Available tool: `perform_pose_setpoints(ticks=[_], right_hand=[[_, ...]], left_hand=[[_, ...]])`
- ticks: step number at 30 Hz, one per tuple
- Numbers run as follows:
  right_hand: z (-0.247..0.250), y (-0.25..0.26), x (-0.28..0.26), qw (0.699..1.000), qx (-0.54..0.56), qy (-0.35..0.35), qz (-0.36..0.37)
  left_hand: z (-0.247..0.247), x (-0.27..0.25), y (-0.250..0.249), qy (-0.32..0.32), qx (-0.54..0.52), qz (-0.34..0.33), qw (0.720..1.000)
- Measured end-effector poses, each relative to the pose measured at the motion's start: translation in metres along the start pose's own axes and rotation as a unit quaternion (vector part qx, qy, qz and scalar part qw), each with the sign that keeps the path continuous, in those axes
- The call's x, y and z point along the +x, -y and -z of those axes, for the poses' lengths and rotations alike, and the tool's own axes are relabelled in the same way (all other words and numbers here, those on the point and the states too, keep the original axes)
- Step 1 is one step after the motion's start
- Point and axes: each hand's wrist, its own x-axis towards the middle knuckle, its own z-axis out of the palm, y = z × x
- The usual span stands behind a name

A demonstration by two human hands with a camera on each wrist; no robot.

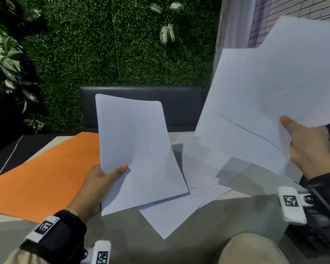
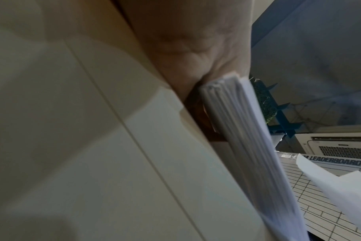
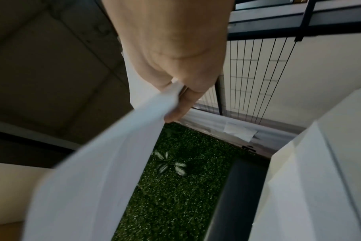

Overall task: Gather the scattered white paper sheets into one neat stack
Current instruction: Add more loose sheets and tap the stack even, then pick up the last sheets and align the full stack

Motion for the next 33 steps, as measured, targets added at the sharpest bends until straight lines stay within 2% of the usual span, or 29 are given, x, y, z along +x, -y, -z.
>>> perform_pose_setpoints(ticks=[4, 8, 13, 17, 19, 23, 28, 33], right_hand=[[-0.027, -0.012, -0.016, 0.999, 0.012, 0.044, 0.0], [-0.058, -0.056, -0.058, 0.986, -0.034, 0.146, -0.074], [-0.088, -0.111, -0.092, 0.968, -0.103, 0.186, -0.136], [-0.098, -0.125, -0.109, 0.952, -0.138, 0.196, -0.192], [-0.099, -0.132, -0.113, 0.936, -0.142, 0.229, -0.225], [-0.099, -0.124, -0.117, 0.912, -0.137, 0.269, -0.278], [-0.093, -0.096, -0.114, 0.868, -0.041, 0.349, -0.352], [-0.102, -0.082, -0.112, 0.862, -0.012, 0.371, -0.344]], left_hand=[[0.002, 0.002, 0.0, -0.006, 0.001, 0.008, 1.0], [0.002, 0.001, -0.002, 0.0, -0.003, 0.015, 1.0], [0.0, -0.001, -0.008, 0.007, -0.039, 0.042, 0.998], [-0.002, 0.001, -0.014, 0.031, -0.01, 0.028, 0.999], [0.0, 0.002, -0.011, 0.032, -0.004, 0.037, 0.999], [0.002, 0.003, -0.002, 0.051, -0.033, 0.034, 0.998], [0.003, 0.006, 0.0, 0.087, -0.06, 0.03, 0.994], [0.005, 0.002, -0.004, 0.071, 0.016, 0.014, 0.997]])
